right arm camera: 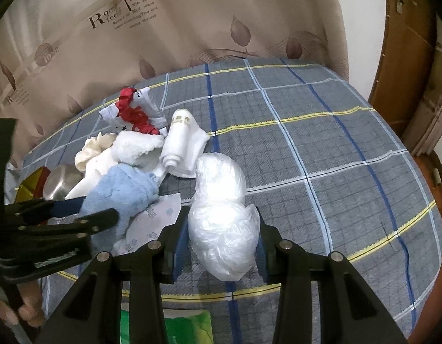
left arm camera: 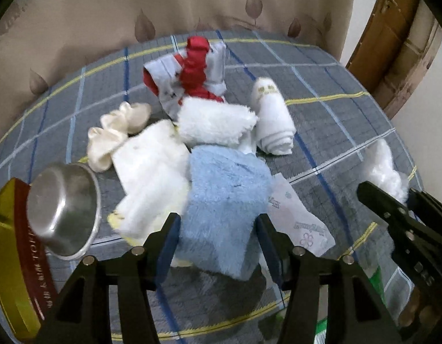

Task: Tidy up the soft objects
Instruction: 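Grasp the blue towel with the left gripper while the right holds the wrapped item, then carry the blue towel into the gold tray and open the left gripper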

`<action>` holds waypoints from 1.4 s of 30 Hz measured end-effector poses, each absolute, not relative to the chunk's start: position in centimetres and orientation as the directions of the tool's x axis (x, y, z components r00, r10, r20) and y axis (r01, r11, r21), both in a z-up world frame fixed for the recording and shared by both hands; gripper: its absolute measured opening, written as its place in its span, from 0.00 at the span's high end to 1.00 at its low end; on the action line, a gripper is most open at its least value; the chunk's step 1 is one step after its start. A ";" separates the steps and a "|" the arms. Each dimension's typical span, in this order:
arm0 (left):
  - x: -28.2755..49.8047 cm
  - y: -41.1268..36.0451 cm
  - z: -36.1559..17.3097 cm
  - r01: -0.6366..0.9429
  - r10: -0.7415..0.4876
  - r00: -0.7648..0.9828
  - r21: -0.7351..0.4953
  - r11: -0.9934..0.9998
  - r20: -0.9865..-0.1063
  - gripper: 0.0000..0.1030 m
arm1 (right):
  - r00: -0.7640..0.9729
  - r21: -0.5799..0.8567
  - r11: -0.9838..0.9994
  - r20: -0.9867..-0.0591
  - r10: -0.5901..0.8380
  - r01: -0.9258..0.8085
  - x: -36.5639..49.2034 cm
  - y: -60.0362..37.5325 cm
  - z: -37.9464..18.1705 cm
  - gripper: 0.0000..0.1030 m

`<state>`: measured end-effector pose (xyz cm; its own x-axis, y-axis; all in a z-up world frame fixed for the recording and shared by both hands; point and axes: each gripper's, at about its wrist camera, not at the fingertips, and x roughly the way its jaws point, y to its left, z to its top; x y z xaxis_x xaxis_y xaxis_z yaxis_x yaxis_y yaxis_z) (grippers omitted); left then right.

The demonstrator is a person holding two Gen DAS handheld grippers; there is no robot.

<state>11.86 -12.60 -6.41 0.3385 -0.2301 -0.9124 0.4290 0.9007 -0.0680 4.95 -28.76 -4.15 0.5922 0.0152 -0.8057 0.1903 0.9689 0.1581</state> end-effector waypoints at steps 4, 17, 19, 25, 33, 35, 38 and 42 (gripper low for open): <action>12.0 -13.0 -7.0 0.418 -0.206 0.341 -0.048 0.907 -0.917 0.42 | 0.584 0.165 0.969 -0.811 0.028 0.183 5.0 -28.6 -4.5 0.65; 11.3 -12.2 -6.9 0.437 -0.297 0.305 -0.145 0.888 -0.905 0.77 | 0.595 0.179 0.970 -0.802 0.047 0.165 4.9 -28.3 -4.3 0.64; 11.0 -12.1 -6.5 0.446 -0.300 0.311 -0.140 0.884 -0.902 0.78 | 0.598 0.176 0.971 -0.800 0.045 0.163 4.9 -28.3 -4.3 0.64; 10.1 -11.6 -4.9 0.462 -0.315 0.324 -0.141 0.876 -0.892 0.78 | 0.601 0.184 0.969 -0.798 0.050 0.162 4.8 -28.3 -4.2 0.64; 9.2 -10.1 -2.6 0.459 -0.332 0.353 -0.147 0.876 -0.875 0.78 | 0.602 0.188 0.969 -0.796 0.055 0.161 4.7 -28.3 -4.2 0.64; 9.0 -9.3 -1.8 0.450 -0.335 0.363 -0.151 0.880 -0.870 0.78 | 0.602 0.188 0.969 -0.797 0.054 0.161 4.7 -28.3 -4.3 0.64; 8.6 -8.3 -0.7 0.441 -0.336 0.377 -0.152 0.885 -0.863 0.78 | 0.604 0.186 0.969 -0.796 0.052 0.161 4.7 -28.3 -4.2 0.64; 8.4 -6.1 0.6 0.417 -0.329 0.407 -0.147 0.897 -0.852 0.78 | 0.605 0.186 0.969 -0.795 0.053 0.160 4.7 -28.3 -4.2 0.64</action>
<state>8.36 -6.14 0.57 0.4071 -0.3290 -0.8521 0.4171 0.8969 -0.1471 4.71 -28.25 -4.20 0.6050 0.0529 -0.7945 0.1596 0.9695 0.1861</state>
